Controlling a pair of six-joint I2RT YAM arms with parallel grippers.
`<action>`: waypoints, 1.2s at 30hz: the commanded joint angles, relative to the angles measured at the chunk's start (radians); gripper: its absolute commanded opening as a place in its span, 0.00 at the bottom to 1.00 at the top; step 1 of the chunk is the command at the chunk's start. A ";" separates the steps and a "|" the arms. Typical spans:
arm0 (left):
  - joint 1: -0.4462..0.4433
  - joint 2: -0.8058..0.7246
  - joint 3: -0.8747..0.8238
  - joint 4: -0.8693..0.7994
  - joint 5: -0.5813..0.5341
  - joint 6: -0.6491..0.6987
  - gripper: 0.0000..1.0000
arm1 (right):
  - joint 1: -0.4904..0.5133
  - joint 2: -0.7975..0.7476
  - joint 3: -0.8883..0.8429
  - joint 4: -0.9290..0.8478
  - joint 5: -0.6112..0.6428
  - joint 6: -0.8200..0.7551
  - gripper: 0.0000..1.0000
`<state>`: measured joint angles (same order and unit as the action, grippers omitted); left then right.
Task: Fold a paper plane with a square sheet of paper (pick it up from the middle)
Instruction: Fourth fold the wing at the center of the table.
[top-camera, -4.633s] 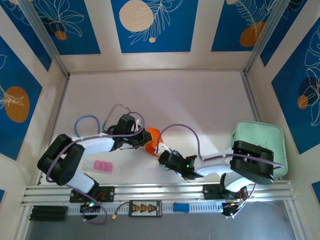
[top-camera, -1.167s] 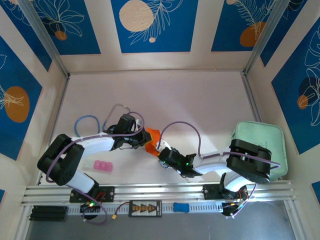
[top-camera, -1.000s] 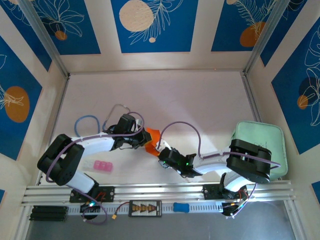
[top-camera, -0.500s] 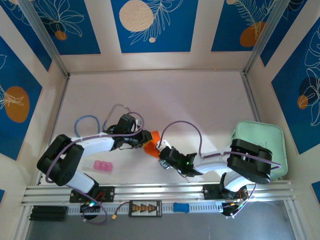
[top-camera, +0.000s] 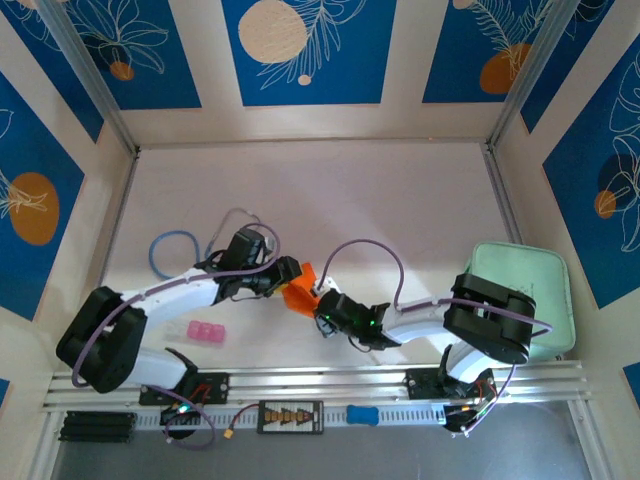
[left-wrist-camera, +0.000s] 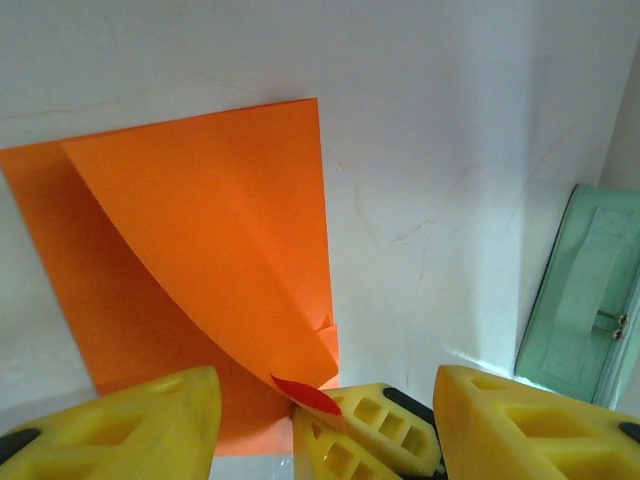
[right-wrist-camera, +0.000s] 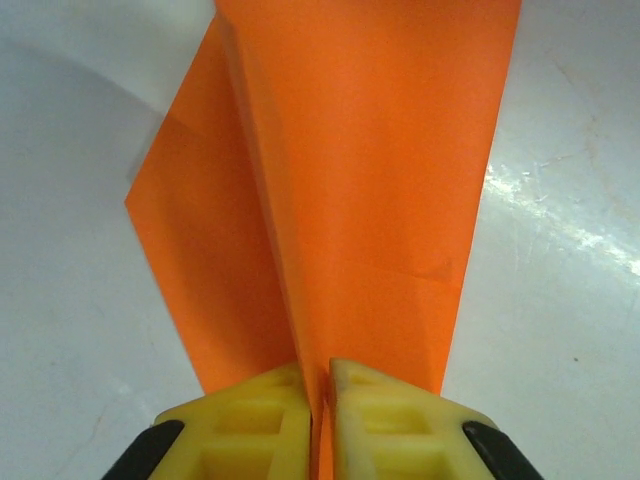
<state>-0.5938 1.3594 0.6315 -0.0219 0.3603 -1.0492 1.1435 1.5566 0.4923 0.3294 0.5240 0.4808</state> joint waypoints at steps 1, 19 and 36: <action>-0.001 -0.037 0.024 -0.069 -0.046 0.031 0.59 | -0.013 0.019 -0.009 0.025 -0.073 0.066 0.14; 0.000 -0.060 0.002 -0.072 -0.048 0.026 0.41 | -0.070 0.017 -0.074 0.169 -0.223 0.150 0.13; -0.003 -0.028 -0.063 0.078 0.018 0.008 0.05 | -0.137 0.083 -0.114 0.272 -0.350 0.279 0.11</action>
<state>-0.5938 1.3178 0.5919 -0.0143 0.3428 -1.0420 1.0206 1.5963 0.3992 0.6102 0.2306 0.7105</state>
